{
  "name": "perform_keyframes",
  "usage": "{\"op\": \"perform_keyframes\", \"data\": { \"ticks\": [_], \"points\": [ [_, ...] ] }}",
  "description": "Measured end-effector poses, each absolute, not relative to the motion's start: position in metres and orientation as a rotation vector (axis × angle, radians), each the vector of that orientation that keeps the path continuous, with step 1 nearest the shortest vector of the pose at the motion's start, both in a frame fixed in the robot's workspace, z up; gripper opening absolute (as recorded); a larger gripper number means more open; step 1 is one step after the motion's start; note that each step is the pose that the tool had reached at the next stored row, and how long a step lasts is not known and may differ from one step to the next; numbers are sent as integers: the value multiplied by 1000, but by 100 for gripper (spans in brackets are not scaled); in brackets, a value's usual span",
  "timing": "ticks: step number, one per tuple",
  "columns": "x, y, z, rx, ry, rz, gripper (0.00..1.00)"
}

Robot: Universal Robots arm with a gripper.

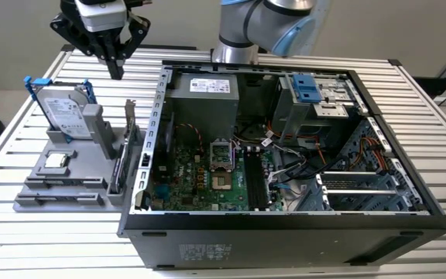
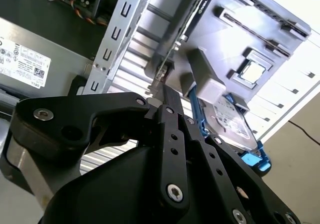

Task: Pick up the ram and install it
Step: 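Reach for the ram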

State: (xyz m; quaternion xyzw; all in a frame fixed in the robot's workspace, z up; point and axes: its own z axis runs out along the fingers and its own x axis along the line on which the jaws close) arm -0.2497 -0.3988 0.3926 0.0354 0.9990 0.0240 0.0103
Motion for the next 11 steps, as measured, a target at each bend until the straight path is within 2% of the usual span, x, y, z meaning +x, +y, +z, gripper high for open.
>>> {"op": "perform_keyframes", "data": {
  "ticks": [11],
  "points": [
    [-261, -399, 393, 110, 3118, 75, 0]
  ]
}}
